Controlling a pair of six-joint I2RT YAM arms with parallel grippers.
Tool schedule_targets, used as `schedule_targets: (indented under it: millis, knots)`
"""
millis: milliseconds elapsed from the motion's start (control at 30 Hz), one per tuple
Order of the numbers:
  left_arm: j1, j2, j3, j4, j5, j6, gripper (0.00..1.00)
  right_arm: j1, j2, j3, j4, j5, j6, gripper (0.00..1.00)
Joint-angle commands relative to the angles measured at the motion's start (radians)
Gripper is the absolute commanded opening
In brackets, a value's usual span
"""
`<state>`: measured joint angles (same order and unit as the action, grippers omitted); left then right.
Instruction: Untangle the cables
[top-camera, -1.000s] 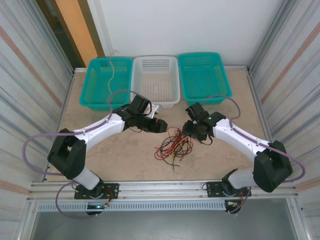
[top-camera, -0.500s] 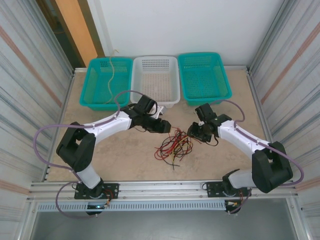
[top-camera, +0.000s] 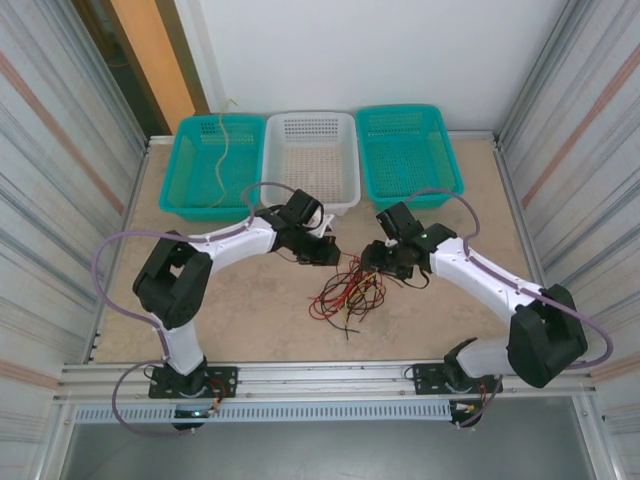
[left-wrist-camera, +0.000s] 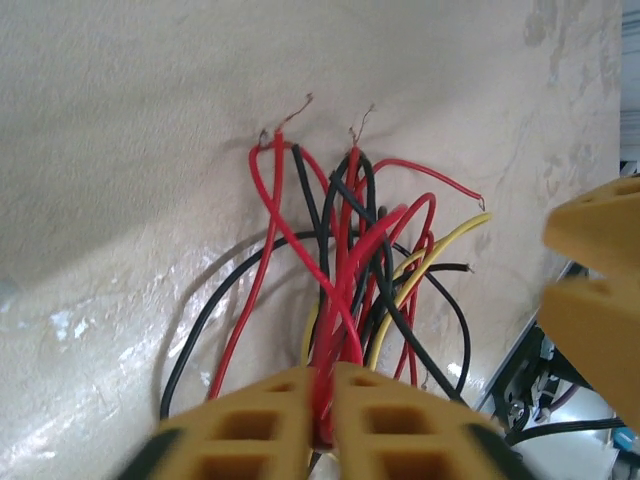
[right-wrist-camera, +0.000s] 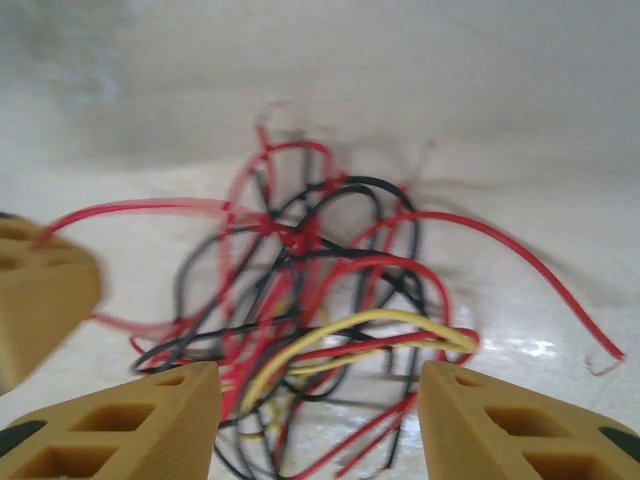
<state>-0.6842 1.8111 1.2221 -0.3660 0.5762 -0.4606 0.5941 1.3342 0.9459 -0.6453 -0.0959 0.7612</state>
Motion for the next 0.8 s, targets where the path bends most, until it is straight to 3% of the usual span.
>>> schedule_targets:
  millis: [0, 133, 267, 400, 533, 767]
  knots:
    - [-0.008, -0.046, 0.075, -0.017, 0.013, 0.011, 0.00, 0.063, -0.015, 0.059, -0.044, 0.082, 0.002, 0.63]
    - [-0.017, -0.200, 0.127, -0.050, -0.001, 0.019, 0.00, 0.104, 0.027, 0.081, -0.053, 0.178, 0.020, 0.72]
    - [-0.017, -0.312, 0.176, -0.088, 0.036, 0.020, 0.00, 0.090, 0.019, 0.056, 0.019, 0.166, 0.046, 0.78]
    - [-0.017, -0.394, 0.227, -0.109, 0.094, 0.005, 0.00, 0.051, 0.037, 0.059, 0.031, 0.130, 0.056, 0.77]
    - [-0.016, -0.456, 0.305, -0.135, 0.080, 0.017, 0.00, 0.038, 0.035, 0.047, 0.022, 0.111, 0.064, 0.73]
    - [0.024, -0.504, 0.421, -0.140, 0.063, 0.019, 0.00, 0.031, -0.172, 0.032, -0.011, 0.162, 0.048, 0.70]
